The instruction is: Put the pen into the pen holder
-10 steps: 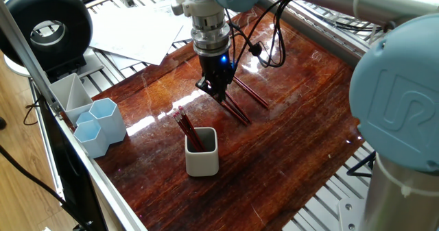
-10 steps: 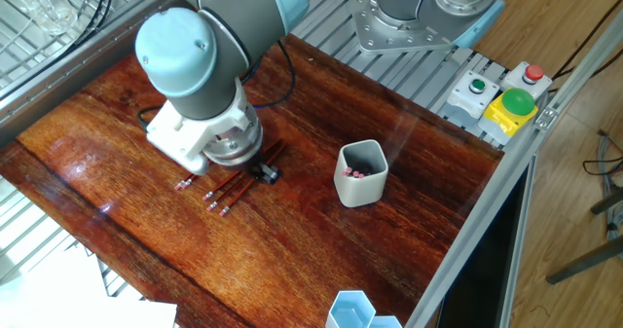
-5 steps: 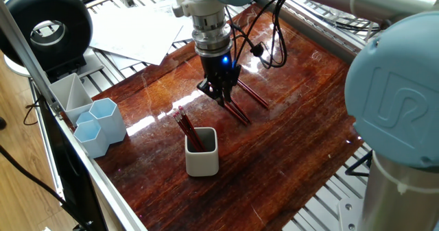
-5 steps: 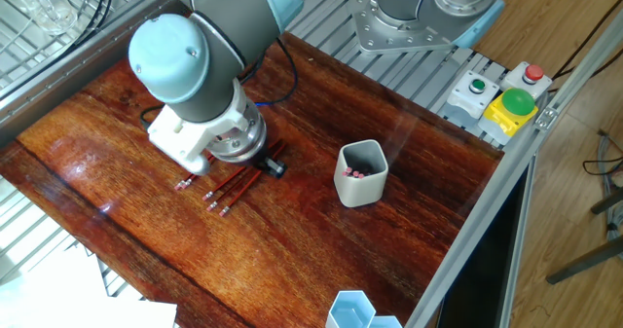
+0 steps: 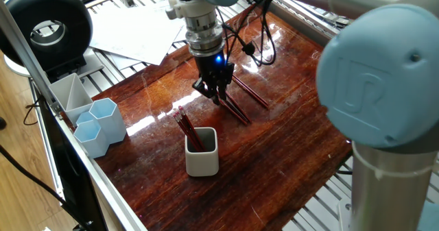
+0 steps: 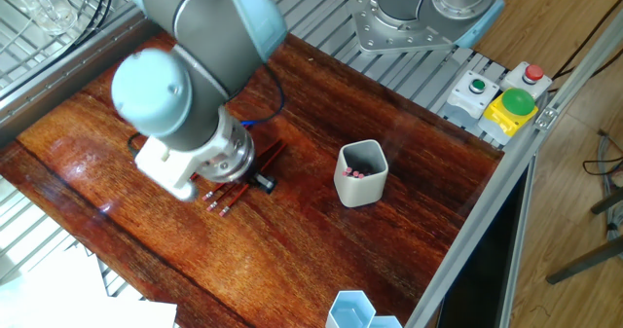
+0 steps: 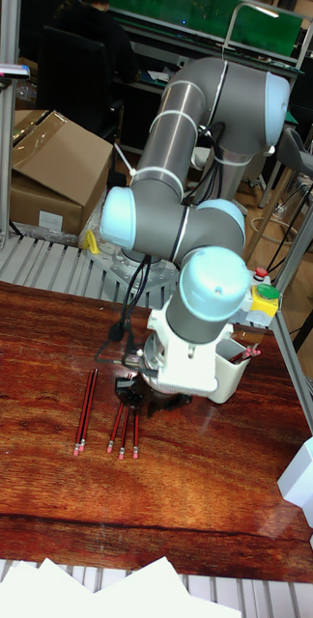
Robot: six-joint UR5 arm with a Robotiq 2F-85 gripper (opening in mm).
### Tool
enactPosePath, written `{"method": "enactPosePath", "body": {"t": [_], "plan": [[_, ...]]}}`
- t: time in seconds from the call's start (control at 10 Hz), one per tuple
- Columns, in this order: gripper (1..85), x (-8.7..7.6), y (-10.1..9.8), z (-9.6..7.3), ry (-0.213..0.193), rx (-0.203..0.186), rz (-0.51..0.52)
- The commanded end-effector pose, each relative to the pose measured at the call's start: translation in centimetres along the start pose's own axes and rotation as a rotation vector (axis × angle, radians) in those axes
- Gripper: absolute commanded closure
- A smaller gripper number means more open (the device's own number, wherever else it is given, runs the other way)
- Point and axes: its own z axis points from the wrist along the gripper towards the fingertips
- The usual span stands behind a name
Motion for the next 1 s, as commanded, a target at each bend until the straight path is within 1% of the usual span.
{"method": "enactPosePath", "body": {"t": [0.0, 0.2, 0.3, 0.6, 0.9], "plan": [[57.7, 0.4, -0.3, -0.6, 0.031, 0.001, -0.014], [57.7, -0.8, -0.2, 0.0, 0.023, -0.006, -0.016], [57.7, -1.2, -0.4, 0.2, 0.025, -0.002, -0.015], [59.0, -1.2, -0.7, 0.1, 0.044, 0.000, -0.014], [59.7, -1.3, 0.0, 0.1, 0.050, -0.015, -0.006]]}}
